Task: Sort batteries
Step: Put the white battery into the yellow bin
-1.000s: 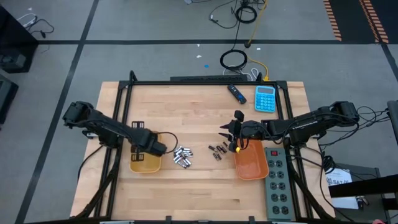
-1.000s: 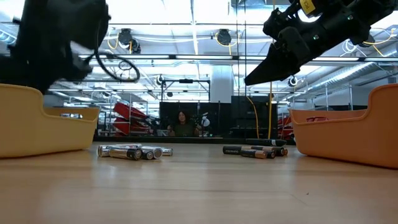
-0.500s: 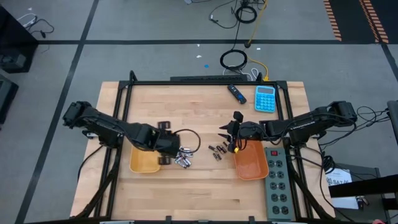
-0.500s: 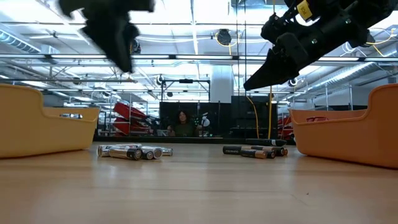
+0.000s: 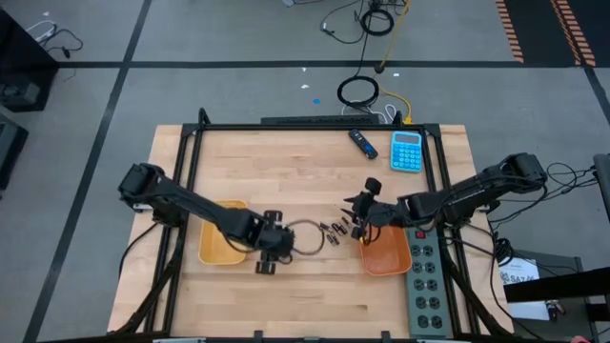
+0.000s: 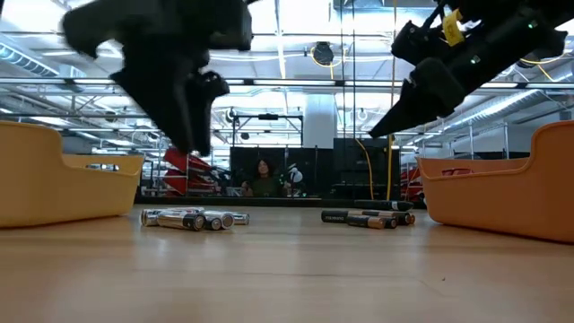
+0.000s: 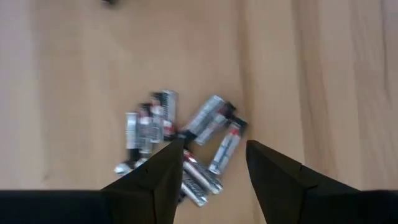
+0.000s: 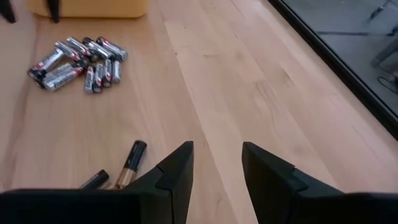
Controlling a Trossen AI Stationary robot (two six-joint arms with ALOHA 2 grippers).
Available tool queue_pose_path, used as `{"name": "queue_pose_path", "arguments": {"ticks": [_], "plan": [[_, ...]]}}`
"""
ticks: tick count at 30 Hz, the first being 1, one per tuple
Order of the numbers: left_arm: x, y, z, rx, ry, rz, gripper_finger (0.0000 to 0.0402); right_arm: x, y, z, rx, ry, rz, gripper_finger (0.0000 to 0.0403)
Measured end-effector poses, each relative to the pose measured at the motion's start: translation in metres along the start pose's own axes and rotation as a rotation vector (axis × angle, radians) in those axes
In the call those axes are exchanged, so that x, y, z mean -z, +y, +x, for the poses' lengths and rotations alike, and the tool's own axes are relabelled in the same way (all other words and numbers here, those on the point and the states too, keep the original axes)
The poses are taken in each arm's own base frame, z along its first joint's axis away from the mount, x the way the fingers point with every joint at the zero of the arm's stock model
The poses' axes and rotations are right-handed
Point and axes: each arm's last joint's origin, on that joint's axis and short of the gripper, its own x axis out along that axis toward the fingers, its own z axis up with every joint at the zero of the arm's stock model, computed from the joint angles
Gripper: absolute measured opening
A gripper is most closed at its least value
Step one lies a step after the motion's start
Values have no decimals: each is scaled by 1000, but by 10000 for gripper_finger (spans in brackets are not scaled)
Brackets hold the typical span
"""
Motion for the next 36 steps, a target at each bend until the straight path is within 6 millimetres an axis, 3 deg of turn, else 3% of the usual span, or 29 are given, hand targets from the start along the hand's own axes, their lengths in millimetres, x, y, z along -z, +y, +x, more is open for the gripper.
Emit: {"name": "queue_pose_path", "arguments": {"ticks": [7, 13, 26, 36], "plan": [[5, -21, 21, -83, 51, 174, 187, 1, 6, -4, -20, -10, 18, 130], [7, -29, 33, -64, 70, 207, 187, 1, 8, -5, -5, -20, 25, 130], [6, -28, 41, -30, 82, 197, 186, 1, 8, -5, -8, -18, 32, 130], [9, -29, 60, -12, 140, 200, 183, 1, 10, -6, -17, -19, 27, 130]]}}
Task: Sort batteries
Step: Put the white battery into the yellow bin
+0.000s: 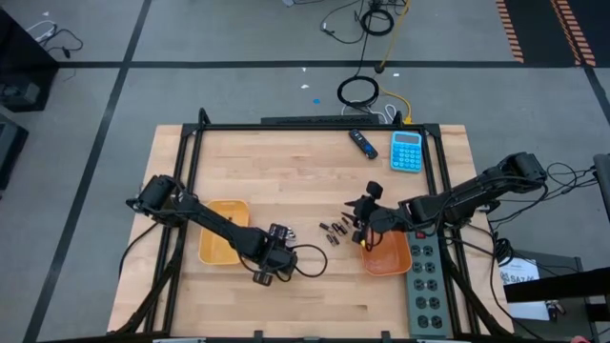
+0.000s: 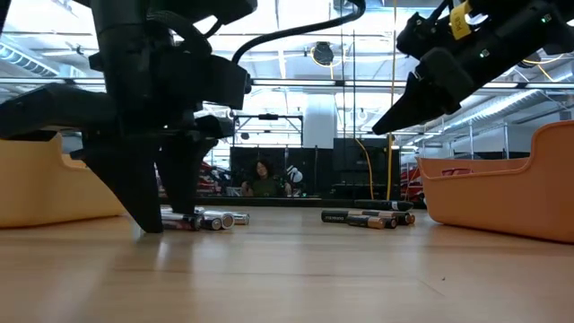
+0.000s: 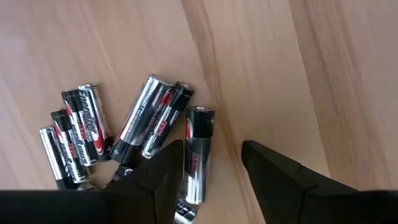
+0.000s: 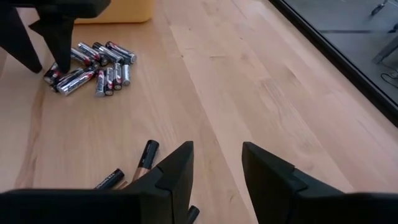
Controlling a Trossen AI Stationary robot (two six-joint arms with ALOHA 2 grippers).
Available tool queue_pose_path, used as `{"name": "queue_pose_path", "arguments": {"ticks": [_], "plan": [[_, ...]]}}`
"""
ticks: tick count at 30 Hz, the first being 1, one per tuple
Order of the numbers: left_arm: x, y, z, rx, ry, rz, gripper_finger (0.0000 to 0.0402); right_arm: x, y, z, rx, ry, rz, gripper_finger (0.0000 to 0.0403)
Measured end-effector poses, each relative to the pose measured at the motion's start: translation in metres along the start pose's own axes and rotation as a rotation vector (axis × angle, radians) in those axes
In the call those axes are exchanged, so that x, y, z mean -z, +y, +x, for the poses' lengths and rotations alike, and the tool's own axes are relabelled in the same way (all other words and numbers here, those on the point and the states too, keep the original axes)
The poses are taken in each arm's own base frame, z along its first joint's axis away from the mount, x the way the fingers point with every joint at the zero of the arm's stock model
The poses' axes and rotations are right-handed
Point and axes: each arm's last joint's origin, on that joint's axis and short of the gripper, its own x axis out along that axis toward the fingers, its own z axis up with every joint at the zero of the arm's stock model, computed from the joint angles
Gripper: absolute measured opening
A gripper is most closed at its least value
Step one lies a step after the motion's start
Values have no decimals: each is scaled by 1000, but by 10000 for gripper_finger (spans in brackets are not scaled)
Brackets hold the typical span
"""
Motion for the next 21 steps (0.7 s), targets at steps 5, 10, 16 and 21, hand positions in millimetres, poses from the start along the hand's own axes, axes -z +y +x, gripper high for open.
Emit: {"name": "queue_pose_path", "arguments": {"ticks": [5, 10, 16, 21], "plan": [[0, -1, 1, 8, 2, 4, 122, 0, 1, 0, -3, -1, -2, 130], [1, -1, 2, 43, 8, 7, 41, 0, 1, 0, -2, -1, -2, 130], [-2, 2, -9, 57, 33, 2, 41, 0, 0, 0, 2, -2, -2, 130], [-7, 14, -40, 63, 13, -49, 41, 0, 0, 0, 22, -7, -3, 130]]}}
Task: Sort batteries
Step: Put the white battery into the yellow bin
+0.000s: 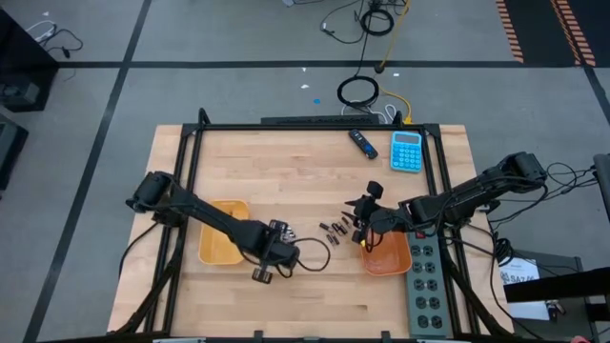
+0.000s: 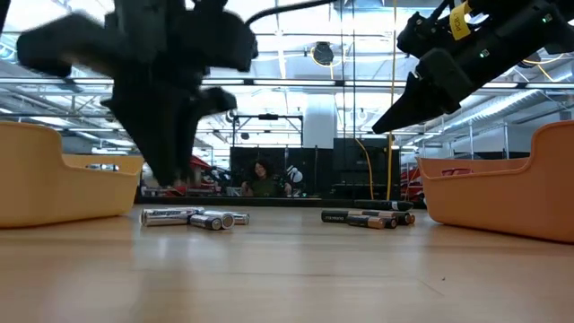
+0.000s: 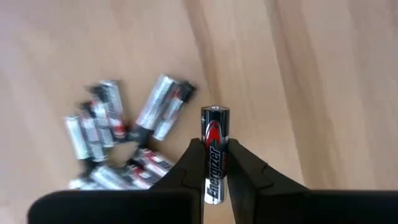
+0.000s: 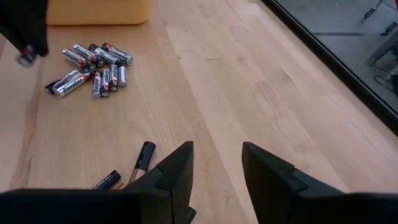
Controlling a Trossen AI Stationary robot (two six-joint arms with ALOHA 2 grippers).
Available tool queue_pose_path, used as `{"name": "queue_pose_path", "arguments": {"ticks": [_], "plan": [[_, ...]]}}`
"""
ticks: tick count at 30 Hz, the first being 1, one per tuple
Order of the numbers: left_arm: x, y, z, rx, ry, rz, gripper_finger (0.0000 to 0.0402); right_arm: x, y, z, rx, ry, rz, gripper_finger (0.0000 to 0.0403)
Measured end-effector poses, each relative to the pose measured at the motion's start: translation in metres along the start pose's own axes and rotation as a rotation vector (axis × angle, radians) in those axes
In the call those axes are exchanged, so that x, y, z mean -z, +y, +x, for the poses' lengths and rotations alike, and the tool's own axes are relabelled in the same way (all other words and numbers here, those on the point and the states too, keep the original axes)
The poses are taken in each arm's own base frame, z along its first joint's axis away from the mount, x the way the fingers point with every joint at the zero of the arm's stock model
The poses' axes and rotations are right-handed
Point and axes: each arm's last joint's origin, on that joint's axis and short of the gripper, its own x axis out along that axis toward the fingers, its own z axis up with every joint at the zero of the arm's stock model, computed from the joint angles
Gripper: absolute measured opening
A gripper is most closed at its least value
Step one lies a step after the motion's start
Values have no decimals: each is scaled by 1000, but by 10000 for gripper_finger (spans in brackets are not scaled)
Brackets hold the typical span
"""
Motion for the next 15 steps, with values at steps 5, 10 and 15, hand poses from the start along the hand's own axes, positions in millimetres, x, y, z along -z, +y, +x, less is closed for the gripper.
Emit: {"name": "queue_pose_path", "arguments": {"ticks": [5, 10, 15], "plan": [[10, 8, -32, -15, 31, -75, 41, 0, 0, 0, 1, 0, -6, 130], [36, 13, -71, -26, 101, -253, 41, -1, -1, 0, 20, -10, -16, 130], [80, 11, -72, -38, 85, -378, 41, -1, -3, 1, 35, -13, -40, 130]]}}
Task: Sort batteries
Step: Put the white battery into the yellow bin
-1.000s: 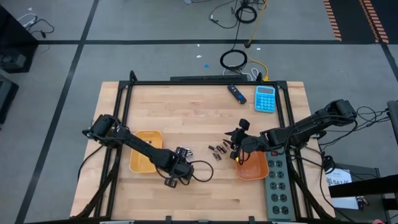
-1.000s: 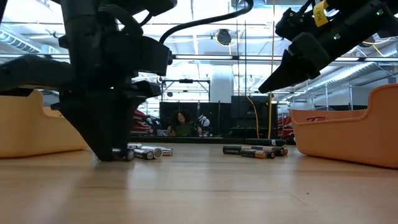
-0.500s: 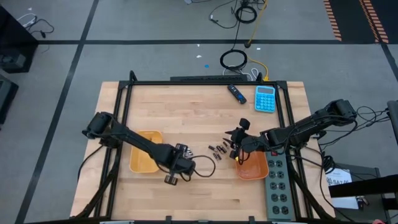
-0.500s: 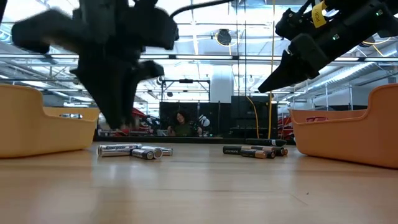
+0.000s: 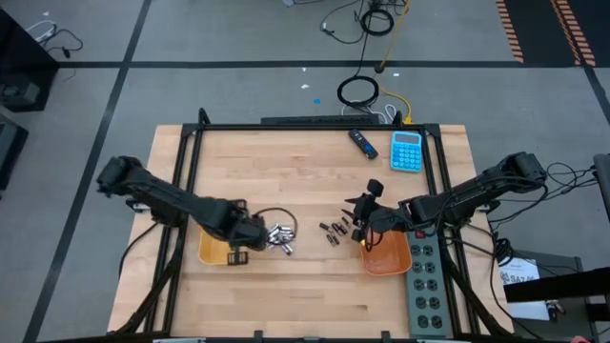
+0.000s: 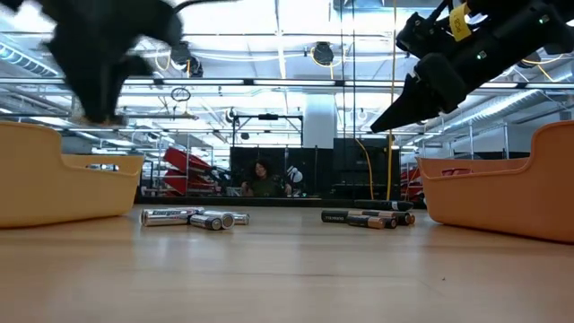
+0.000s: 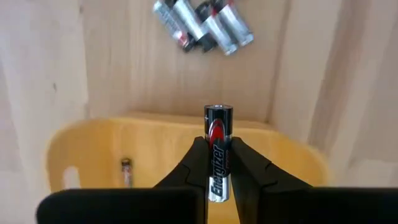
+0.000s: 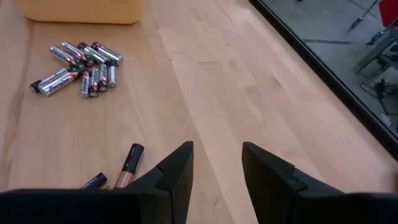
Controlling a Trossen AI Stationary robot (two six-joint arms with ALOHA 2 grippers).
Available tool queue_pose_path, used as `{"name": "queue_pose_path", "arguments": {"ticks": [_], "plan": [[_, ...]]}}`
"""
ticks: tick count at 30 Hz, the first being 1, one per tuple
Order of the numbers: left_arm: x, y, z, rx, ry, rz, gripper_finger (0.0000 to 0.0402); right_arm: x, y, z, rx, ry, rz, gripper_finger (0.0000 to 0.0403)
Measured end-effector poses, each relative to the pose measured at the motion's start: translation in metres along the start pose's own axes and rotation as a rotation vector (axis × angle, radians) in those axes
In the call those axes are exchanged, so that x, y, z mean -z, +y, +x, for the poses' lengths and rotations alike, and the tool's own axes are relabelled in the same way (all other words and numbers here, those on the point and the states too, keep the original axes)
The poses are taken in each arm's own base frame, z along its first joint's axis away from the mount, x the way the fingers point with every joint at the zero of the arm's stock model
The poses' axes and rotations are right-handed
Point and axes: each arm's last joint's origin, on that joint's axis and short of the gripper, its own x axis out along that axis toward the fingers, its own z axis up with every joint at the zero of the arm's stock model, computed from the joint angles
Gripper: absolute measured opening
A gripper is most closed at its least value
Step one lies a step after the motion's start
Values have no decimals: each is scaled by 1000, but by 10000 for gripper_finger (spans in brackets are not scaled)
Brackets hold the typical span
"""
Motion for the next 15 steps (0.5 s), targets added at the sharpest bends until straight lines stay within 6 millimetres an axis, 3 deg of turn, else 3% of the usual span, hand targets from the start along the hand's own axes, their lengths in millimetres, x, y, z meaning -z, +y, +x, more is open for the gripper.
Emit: {"name": "queue_pose_path", "arguments": {"ticks": [7, 15], "plan": [[66, 26, 31, 42, -25, -192, 41, -2, -1, 1, 3, -13, -19, 130], [93, 40, 65, 26, 93, -245, 41, -8, -6, 4, 10, -56, -25, 130]]}}
